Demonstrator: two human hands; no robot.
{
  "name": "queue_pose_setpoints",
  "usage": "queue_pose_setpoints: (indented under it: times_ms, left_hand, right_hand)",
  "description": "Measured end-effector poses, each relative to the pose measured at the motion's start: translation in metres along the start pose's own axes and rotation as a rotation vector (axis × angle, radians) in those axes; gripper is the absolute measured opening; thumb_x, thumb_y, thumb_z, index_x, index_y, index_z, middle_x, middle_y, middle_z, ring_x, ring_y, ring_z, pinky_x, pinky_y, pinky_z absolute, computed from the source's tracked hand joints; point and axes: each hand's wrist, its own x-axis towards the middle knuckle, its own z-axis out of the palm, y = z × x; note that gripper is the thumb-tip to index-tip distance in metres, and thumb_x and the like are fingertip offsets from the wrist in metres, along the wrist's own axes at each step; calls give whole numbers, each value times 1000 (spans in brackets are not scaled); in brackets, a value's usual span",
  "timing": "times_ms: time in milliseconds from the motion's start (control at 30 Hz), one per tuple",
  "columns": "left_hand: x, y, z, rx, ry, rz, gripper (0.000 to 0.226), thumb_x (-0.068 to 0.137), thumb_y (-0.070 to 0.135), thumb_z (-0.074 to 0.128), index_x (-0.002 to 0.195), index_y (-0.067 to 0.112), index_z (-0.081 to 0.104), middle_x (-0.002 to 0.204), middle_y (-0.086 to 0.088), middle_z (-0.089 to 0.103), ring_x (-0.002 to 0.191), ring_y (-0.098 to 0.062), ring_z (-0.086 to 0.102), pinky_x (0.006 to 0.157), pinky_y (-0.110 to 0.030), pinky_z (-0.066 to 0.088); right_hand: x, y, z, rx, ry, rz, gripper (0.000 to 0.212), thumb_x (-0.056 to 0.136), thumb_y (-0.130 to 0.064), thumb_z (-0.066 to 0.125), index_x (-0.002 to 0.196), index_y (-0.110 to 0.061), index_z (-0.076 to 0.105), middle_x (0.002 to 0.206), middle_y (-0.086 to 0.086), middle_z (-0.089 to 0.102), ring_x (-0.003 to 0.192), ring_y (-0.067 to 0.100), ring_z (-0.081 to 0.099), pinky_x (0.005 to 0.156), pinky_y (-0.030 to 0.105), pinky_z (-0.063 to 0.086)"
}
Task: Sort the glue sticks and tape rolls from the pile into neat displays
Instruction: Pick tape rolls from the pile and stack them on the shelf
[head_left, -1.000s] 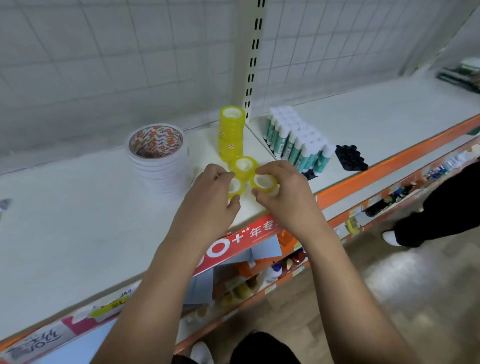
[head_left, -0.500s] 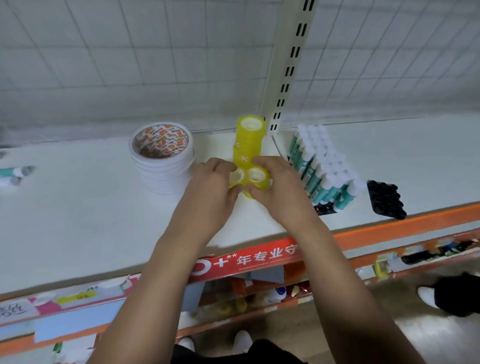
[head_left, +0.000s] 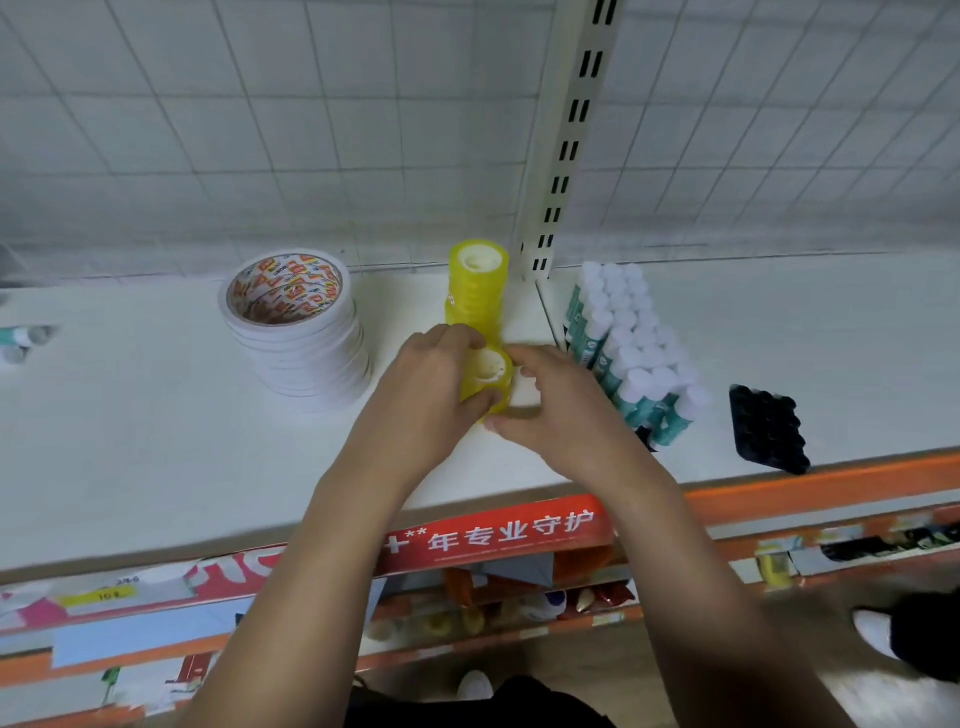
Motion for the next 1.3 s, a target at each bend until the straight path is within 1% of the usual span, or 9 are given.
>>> queue_pose_setpoints:
  times_ms: [200, 400, 633, 800, 933, 1000, 1133, 1233, 1300]
  left_hand:
    - [-1, -9, -10, 17, -88, -41, 75, 73, 20, 82, 139, 14, 46, 128, -8, 55, 113, -26, 53, 93, -34, 44]
    - [0, -11, -5, 42, -126, -102, 37, 76, 31, 80, 103, 10, 65, 97, -10, 65, 85, -27, 59, 74, -39, 47]
    - [0, -10, -3, 33, -88, -113, 29, 74, 32, 81, 92, 14, 67, 84, -7, 67, 74, -25, 56, 62, -33, 41]
    - [-3, -12, -5, -77, -120, -116, 23, 81, 28, 75, 99, 15, 71, 88, -4, 69, 77, -22, 59, 68, -32, 46]
    - [2, -11, -3, 9, -87, -122, 19, 90, 27, 64, 94, 10, 71, 86, -13, 67, 72, -25, 49, 64, -32, 38]
    - [4, -9, -3, 23, -77, -134, 19, 90, 26, 64, 91, 7, 70, 83, -15, 66, 71, -26, 48, 64, -34, 38]
    - [4, -11, -3, -4, -58, -151, 16, 86, 26, 68, 87, 11, 73, 78, -10, 66, 70, -24, 50, 63, -34, 41]
    - [3, -12, -2, -73, -35, -180, 12, 83, 26, 72, 88, 15, 74, 79, -3, 68, 69, -20, 53, 61, -28, 36]
    - [1, -12, -1, -94, -24, -202, 14, 81, 25, 74, 90, 14, 72, 80, -2, 68, 72, -21, 56, 62, -26, 35]
  right_hand:
    - [6, -2, -3, -37, -19, -5, 56, 72, -34, 81, 124, -30, 59, 114, -6, 56, 107, 9, 50, 84, 25, 38]
    - [10, -6, -5, -83, -29, -9, 48, 73, -36, 81, 116, -26, 64, 105, -3, 59, 96, 11, 54, 70, 20, 39]
    - [5, -13, -6, -35, -15, 25, 44, 72, -28, 84, 112, -21, 68, 102, -4, 69, 88, 9, 61, 75, 24, 49]
    - [5, -15, -6, 20, 4, 62, 37, 73, -19, 83, 107, -19, 69, 93, -7, 69, 83, 9, 63, 79, 33, 54]
    - [9, -15, 0, 35, 50, 60, 30, 70, -23, 84, 99, -22, 73, 75, -17, 64, 71, -3, 58, 70, 26, 49]
    - [9, -14, 2, 98, 78, 47, 26, 69, -23, 84, 93, -22, 73, 65, -23, 62, 70, -13, 55, 63, 16, 44]
    - [6, -14, 6, 145, 111, 0, 25, 69, -26, 82, 92, -21, 72, 71, -45, 56, 72, -21, 53, 62, 4, 40]
    - [5, -13, 7, 136, 125, 3, 23, 71, -24, 82, 91, -20, 72, 63, -29, 59, 71, -17, 54, 60, 7, 41]
    - [4, -14, 7, 92, 115, 18, 28, 72, -24, 82, 97, -20, 71, 73, -19, 61, 73, -7, 57, 65, 17, 48]
